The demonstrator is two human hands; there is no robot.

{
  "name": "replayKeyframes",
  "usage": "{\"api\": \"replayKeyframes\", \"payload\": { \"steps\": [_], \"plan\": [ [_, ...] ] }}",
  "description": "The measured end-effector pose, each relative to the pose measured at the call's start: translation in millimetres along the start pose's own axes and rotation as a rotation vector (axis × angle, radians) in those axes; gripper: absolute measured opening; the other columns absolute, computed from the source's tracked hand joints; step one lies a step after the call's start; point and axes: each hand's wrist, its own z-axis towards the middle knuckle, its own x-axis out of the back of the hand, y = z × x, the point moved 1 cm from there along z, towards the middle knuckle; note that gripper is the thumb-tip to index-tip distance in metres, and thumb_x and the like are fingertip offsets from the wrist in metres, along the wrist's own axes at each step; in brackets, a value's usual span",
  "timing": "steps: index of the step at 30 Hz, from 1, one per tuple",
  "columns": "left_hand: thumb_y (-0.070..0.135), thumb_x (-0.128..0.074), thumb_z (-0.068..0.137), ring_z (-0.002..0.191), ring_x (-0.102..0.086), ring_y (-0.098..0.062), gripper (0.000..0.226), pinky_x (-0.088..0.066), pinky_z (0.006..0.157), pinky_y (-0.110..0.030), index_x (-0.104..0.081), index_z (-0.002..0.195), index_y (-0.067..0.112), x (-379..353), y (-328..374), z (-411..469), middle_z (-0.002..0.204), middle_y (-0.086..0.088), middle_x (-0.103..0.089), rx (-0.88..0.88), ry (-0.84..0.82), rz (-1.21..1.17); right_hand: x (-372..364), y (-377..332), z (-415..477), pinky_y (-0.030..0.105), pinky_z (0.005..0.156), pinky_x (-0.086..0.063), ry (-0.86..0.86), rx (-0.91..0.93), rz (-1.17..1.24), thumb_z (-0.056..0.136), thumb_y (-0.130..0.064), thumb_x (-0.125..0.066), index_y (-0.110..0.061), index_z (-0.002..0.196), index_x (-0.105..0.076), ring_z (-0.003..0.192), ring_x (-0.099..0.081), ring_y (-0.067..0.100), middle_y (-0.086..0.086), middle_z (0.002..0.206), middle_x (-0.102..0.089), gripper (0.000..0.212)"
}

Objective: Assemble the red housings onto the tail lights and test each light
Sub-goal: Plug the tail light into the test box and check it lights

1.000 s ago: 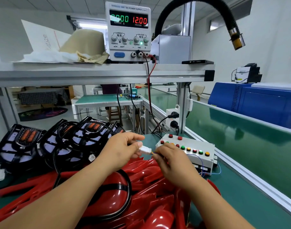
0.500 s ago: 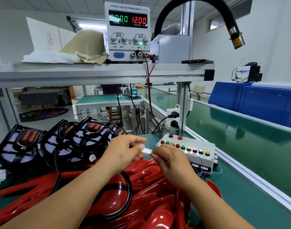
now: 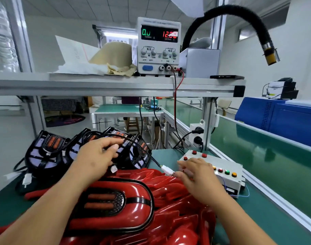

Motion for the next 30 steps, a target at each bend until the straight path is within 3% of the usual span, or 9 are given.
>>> {"api": "replayKeyframes", "payload": {
  "steps": [2, 5, 9, 13, 17, 20, 23, 26, 30],
  "plan": [
    [0.021, -0.056, 0.098, 0.094, -0.066, -0.009, 0.026, -0.053, 0.085, -0.032, -0.068, 0.1, 0.044, 30, -27, -19, 0.099, 0.005, -0.072, 0.059, 0.065, 0.09, 6, -4, 6, 0.027, 0.089, -0.041, 0.063, -0.019, 0.072, 0.092, -0.032, -0.062, -0.02, 0.114, -0.07, 0.104, -0.057, 0.015, -0.004, 0.104, -0.065, 0.026],
    [0.028, -0.052, 0.099, 0.105, -0.059, -0.012, 0.021, -0.042, 0.085, -0.027, -0.067, 0.11, 0.038, 46, -64, -49, 0.109, 0.007, -0.068, 0.167, 0.101, 0.196, 10, -12, 16, 0.029, 0.074, -0.043, 0.078, -0.077, 0.045, 0.093, -0.026, -0.059, -0.019, 0.086, -0.072, 0.088, -0.06, 0.018, -0.003, 0.087, -0.065, 0.016],
    [0.034, -0.044, 0.102, 0.127, -0.051, -0.021, 0.036, -0.034, 0.097, -0.028, -0.059, 0.133, 0.023, 38, -75, -70, 0.135, -0.002, -0.06, 0.268, -0.005, 0.218, 11, -22, 18, 0.035, 0.079, -0.047, -0.036, -0.128, -0.061, 0.093, -0.026, -0.057, -0.014, 0.087, -0.072, 0.089, -0.062, 0.024, 0.003, 0.092, -0.07, 0.02],
    [0.039, -0.042, 0.102, 0.129, -0.05, -0.027, 0.042, -0.034, 0.094, -0.032, -0.053, 0.139, 0.022, 32, -65, -80, 0.139, -0.008, -0.056, 0.286, 0.015, 0.162, 28, -27, 8, 0.029, 0.065, -0.035, 0.026, -0.176, -0.044, 0.093, -0.023, -0.061, -0.007, 0.085, -0.072, 0.083, -0.061, 0.028, 0.009, 0.085, -0.071, 0.021],
    [0.036, -0.045, 0.101, 0.129, -0.049, -0.029, 0.043, -0.036, 0.097, -0.035, -0.051, 0.141, 0.021, 32, -51, -91, 0.141, -0.011, -0.054, 0.262, 0.0, 0.148, 44, -31, -18, 0.032, 0.067, -0.038, 0.028, -0.199, -0.096, 0.091, -0.018, -0.061, -0.003, 0.083, -0.071, 0.084, -0.062, 0.032, 0.013, 0.084, -0.07, 0.02],
    [0.034, -0.05, 0.099, 0.135, -0.043, -0.029, 0.051, -0.033, 0.109, -0.039, -0.044, 0.145, 0.015, 32, -25, -109, 0.146, -0.014, -0.048, 0.18, -0.004, 0.236, 58, -25, -58, 0.029, 0.075, -0.04, 0.018, -0.213, -0.093, 0.093, -0.025, -0.062, -0.01, 0.095, -0.074, 0.094, -0.06, 0.027, 0.01, 0.093, -0.067, 0.019],
    [0.06, -0.043, 0.092, 0.15, -0.013, -0.023, 0.076, -0.01, 0.121, -0.041, -0.022, 0.155, 0.023, 2, 18, -154, 0.162, -0.008, -0.017, 0.014, -0.124, 0.364, 71, -16, -111, 0.019, 0.092, -0.034, 0.032, -0.192, -0.014, 0.092, -0.034, -0.061, -0.023, 0.122, -0.066, 0.113, -0.054, 0.016, -0.002, 0.114, -0.058, 0.032],
    [0.089, -0.026, 0.074, 0.141, 0.032, -0.018, 0.107, 0.022, 0.11, -0.045, 0.013, 0.154, 0.03, -64, 60, -206, 0.159, 0.001, 0.026, -0.123, -0.407, 0.511, 76, -7, -156, 0.015, 0.108, -0.019, -0.138, -0.262, 0.037, 0.087, -0.057, -0.045, -0.042, 0.143, -0.035, 0.134, -0.03, 0.0, -0.012, 0.144, -0.034, 0.059],
    [0.086, -0.041, 0.075, 0.14, 0.036, -0.024, 0.121, 0.032, 0.1, -0.055, 0.021, 0.153, 0.017, -124, 76, -230, 0.152, 0.0, 0.035, -0.101, -0.584, 0.665, 54, -4, -181, 0.024, 0.119, -0.008, -0.34, -0.376, 0.013, 0.089, -0.065, -0.029, -0.039, 0.153, -0.009, 0.146, 0.004, 0.001, -0.013, 0.162, 0.005, 0.072]
  ]
}}
